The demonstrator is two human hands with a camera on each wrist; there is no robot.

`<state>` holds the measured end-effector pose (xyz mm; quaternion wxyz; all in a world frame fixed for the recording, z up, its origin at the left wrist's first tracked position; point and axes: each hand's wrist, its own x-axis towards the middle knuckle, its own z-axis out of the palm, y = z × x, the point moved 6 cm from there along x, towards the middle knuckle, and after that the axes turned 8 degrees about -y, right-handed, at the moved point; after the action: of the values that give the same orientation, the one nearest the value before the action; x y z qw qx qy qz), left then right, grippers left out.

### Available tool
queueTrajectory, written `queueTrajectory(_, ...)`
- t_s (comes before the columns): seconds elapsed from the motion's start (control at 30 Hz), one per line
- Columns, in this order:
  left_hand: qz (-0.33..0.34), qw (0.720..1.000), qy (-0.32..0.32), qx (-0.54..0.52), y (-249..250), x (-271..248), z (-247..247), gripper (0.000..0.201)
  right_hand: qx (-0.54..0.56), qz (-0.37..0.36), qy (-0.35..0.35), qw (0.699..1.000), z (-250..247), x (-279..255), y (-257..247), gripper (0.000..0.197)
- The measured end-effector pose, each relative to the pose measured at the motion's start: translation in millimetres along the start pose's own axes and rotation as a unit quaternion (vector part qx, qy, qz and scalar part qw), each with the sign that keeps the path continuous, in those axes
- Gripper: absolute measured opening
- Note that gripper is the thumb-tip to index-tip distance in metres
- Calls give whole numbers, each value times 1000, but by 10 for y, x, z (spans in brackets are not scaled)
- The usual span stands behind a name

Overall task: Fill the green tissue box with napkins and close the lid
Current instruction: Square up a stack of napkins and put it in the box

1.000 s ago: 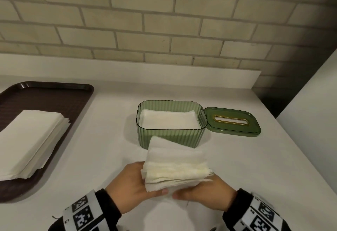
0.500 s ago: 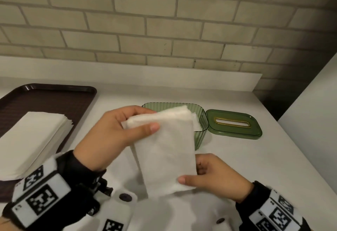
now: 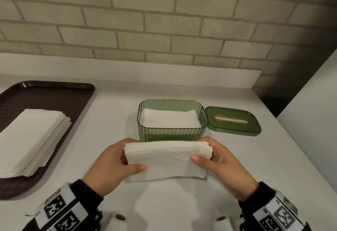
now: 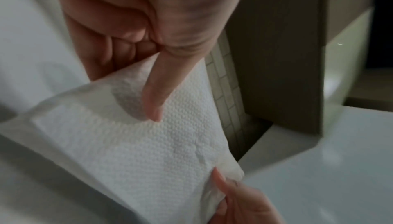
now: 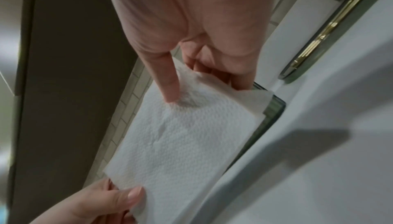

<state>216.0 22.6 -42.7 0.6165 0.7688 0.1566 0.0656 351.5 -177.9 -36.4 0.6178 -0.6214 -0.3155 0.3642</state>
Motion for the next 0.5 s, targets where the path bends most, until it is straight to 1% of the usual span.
queueTrajectory(0.1, -36, 999, -17, -18, -180, -4, 70, 58, -42, 50, -19, 998, -5, -17, 186, 17)
queueTrajectory(0.2, -62, 997, -36, -15, -282, -5, 135, 55, -59, 95, -40, 993, 14, -35, 335, 28)
queueTrajectory(0.27, -62, 997, -45, 2, -309, 6, 169, 51, -71, 112, -46, 990, 30, -40, 394, 33)
queueTrajectory(0.37, -45, 997, -58, 27, -260, 26, 204, 37, -94, 96, -41, 990, 32, -20, 368, 28)
queueTrajectory(0.43, -37, 997, -53, 32, -213, 58, 188, 38, -106, 76, -38, 991, 25, -2, 306, 21)
queueTrajectory(0.5, -33, 998, -49, 29, -164, 81, 169, 40, -108, 62, -40, 991, 14, 12, 270, 19)
